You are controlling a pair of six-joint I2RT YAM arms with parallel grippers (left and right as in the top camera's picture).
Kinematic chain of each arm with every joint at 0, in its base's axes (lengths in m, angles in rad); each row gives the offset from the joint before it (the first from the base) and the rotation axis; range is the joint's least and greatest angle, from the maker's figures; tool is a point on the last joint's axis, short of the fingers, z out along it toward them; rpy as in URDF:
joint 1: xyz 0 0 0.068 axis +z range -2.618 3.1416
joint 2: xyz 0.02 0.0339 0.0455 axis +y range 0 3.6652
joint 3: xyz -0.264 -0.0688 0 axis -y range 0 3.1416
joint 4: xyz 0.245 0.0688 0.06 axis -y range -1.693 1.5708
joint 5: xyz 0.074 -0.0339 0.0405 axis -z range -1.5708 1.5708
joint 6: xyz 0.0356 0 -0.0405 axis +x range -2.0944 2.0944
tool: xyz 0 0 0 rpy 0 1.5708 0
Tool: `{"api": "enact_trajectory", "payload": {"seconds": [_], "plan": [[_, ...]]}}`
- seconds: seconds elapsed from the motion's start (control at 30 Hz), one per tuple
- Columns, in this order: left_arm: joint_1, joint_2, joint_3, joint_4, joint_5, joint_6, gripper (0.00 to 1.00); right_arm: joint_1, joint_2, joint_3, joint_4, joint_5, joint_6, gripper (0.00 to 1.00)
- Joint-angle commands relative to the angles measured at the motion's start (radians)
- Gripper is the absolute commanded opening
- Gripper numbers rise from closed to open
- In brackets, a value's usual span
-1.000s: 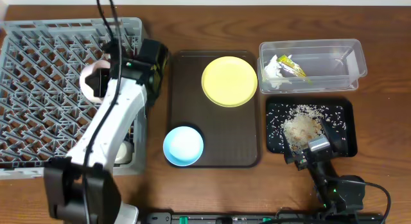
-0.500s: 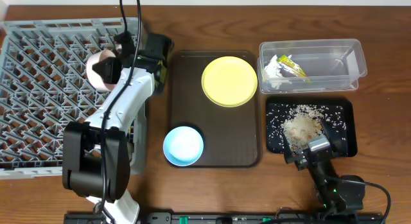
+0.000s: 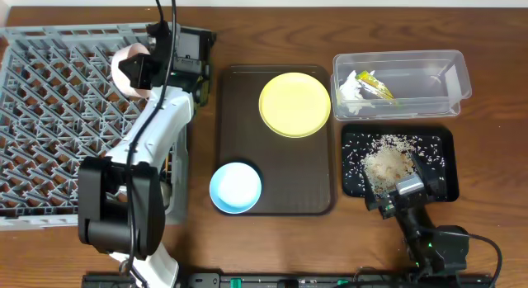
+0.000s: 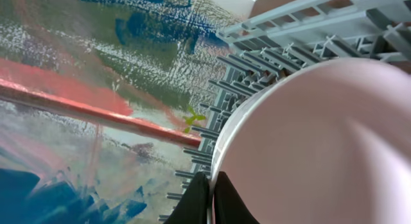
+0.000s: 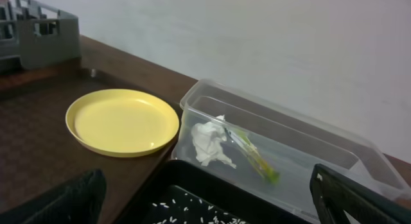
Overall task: Sort waste into correct bins and load items into the dishwasher
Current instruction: 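Lift white bowl with left gripper and set it in dish rack, then move left gripper to the blue bowl and grasp its rim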
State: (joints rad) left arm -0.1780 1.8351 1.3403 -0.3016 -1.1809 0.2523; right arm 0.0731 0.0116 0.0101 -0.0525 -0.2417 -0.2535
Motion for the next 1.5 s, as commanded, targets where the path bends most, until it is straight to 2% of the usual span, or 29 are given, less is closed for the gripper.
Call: {"api": "enact_trajectory", "payload": {"seconds": [0.0,0.2,0.4,0.87,0.93,0.97,1.03,1.07,1.2,1.27,1.37,1.47], "plan": [[0.02,0.034,0.005,0.004,0.005,0.032,0.06,-0.008,-0.006,-0.005,0.001,0.005,0.013,0.99],[0.025,0.07,0.005,0.009,-0.018,0.074,0.06,-0.008,-0.006,-0.005,0.001,0.005,0.013,0.99],[0.014,0.074,0.005,0.015,-0.069,0.073,0.06,-0.008,-0.006,-0.005,0.001,0.005,0.013,0.99],[-0.072,0.074,0.005,-0.022,-0.069,0.072,0.07,-0.008,-0.006,-0.005,0.001,0.005,0.013,0.99],[-0.087,0.074,0.005,-0.041,-0.069,0.064,0.14,-0.008,-0.006,-0.005,0.001,0.005,0.013,0.99],[-0.1,0.073,0.005,-0.055,-0.069,0.047,0.23,-0.008,-0.006,-0.005,0.001,0.005,0.013,0.99],[-0.123,0.069,0.005,-0.079,-0.065,-0.002,0.34,-0.008,-0.006,-0.005,0.001,0.005,0.013,0.99],[-0.136,0.064,0.005,-0.094,-0.053,-0.021,0.36,-0.008,-0.006,-0.005,0.001,0.005,0.013,0.99],[-0.2,0.024,0.005,-0.147,0.021,-0.037,0.42,-0.008,-0.006,-0.005,0.001,0.005,0.013,0.99],[-0.235,-0.018,0.006,-0.183,0.103,-0.065,0.46,-0.008,-0.006,-0.005,0.001,0.005,0.013,0.99],[-0.283,-0.108,0.008,-0.269,0.319,-0.125,0.52,-0.008,-0.006,-0.005,0.0,0.005,0.013,0.99],[-0.307,-0.215,0.013,-0.368,0.555,-0.238,0.55,-0.008,-0.006,-0.005,0.001,0.005,0.013,0.99]]}}
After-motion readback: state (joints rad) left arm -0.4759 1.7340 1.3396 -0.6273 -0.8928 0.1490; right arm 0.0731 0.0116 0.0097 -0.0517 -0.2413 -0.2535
